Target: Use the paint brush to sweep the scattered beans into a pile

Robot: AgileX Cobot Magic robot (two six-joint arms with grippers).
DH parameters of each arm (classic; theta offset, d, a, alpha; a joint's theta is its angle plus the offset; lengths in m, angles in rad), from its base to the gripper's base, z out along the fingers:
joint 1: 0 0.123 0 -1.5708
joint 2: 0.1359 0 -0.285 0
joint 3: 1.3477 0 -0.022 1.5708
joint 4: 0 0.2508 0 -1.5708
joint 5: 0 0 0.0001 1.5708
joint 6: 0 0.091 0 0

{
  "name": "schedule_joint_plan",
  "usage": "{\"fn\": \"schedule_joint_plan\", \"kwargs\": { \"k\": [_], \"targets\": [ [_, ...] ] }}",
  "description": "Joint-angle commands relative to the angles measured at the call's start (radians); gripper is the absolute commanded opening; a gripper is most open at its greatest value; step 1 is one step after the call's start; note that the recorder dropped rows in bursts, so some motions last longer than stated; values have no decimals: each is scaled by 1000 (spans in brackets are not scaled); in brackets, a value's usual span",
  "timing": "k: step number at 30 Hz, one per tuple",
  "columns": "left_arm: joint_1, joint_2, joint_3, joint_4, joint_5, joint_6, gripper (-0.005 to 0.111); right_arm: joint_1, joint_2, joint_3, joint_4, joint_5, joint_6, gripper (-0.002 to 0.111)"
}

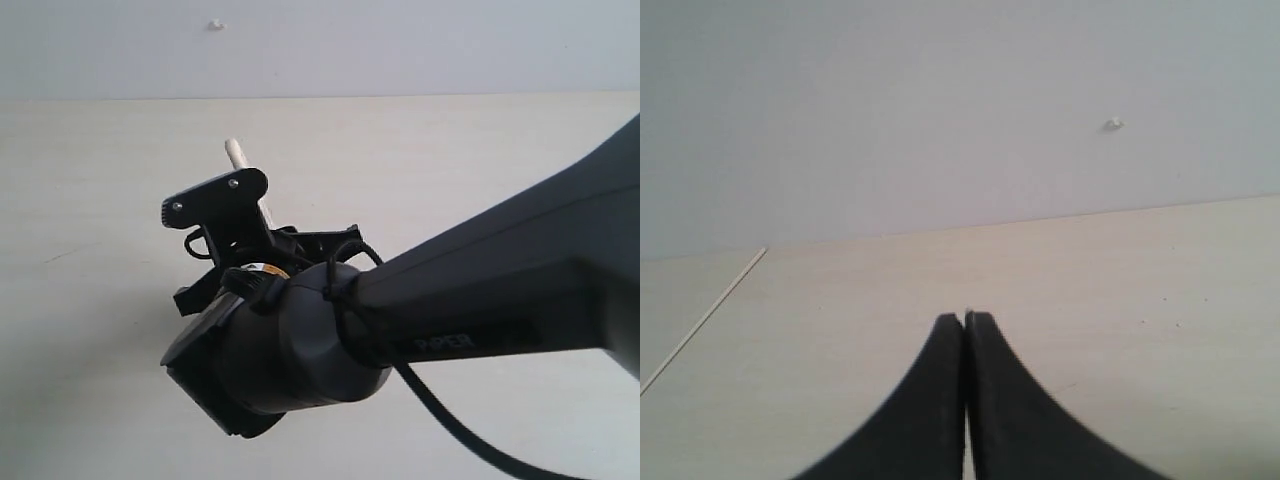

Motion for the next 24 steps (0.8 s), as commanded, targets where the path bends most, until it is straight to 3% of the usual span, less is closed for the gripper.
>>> {"fn": "schedule_joint_plan", "kwargs": {
  "k": [1,8,15,19,24],
  "targets": [
    [1,-6,-1,-7,-1,0,0,2,-1,-49,14,33,59,0],
    [1,-6,-1,-7,-1,0,0,2,-20,-91,14,-150,-10,0],
    [1,-6,-1,-7,-1,0,0,2,-181,-89,-72,-137,-262,0],
    [1,-6,-1,-7,-1,0,0,-41,-349,-81,-67,266,-503,0],
    [1,-6,-1,-7,-1,0,0,-182,-493,-5,-129,915,-559,0]
  ]
}}
